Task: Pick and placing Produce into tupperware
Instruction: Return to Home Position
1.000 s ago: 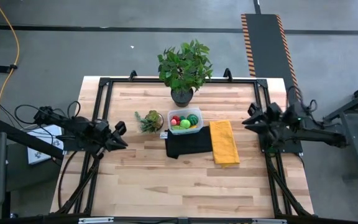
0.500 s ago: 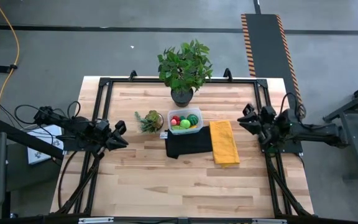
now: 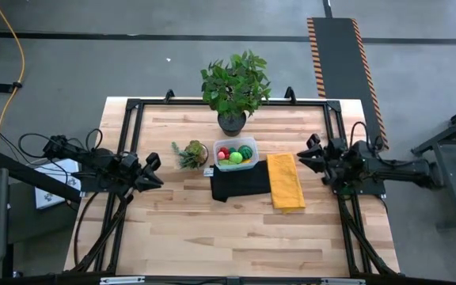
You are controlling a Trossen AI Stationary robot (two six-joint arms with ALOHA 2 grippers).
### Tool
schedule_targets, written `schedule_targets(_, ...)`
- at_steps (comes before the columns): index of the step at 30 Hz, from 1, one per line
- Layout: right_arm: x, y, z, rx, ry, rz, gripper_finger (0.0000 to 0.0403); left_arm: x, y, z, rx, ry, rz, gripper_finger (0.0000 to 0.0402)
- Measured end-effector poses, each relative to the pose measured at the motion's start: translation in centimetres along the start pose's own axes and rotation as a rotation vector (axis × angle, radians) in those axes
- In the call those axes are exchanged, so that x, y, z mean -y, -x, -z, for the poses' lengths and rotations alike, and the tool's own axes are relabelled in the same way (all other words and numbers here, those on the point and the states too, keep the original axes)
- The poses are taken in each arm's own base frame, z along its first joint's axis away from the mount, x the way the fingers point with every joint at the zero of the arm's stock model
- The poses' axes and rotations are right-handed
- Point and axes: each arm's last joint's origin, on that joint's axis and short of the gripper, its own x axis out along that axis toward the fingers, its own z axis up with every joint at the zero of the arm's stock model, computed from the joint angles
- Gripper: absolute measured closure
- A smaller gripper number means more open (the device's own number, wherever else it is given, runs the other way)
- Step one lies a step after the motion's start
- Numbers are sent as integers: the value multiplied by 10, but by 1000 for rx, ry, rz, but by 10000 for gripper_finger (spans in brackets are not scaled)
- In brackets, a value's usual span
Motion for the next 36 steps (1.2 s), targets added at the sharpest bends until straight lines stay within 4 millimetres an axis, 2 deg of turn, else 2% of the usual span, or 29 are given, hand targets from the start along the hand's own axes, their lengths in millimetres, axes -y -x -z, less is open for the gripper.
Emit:
schedule_targets(14, 20, 6, 18, -193, 0, 195, 318, -4, 1, 11, -111, -10, -32, 360)
schedule_targets(23, 24, 10, 25, -292, -48, 172, 318, -5, 1, 13, -132, -92, -68, 360)
schedule_targets(26, 27, 12, 28, -324, -70, 202, 318, -8, 2, 16, -157, -98, -119, 360)
schedule_targets(36, 33, 17, 33, -376, -84, 273, 318, -8, 2, 16, -158, -162, -114, 360)
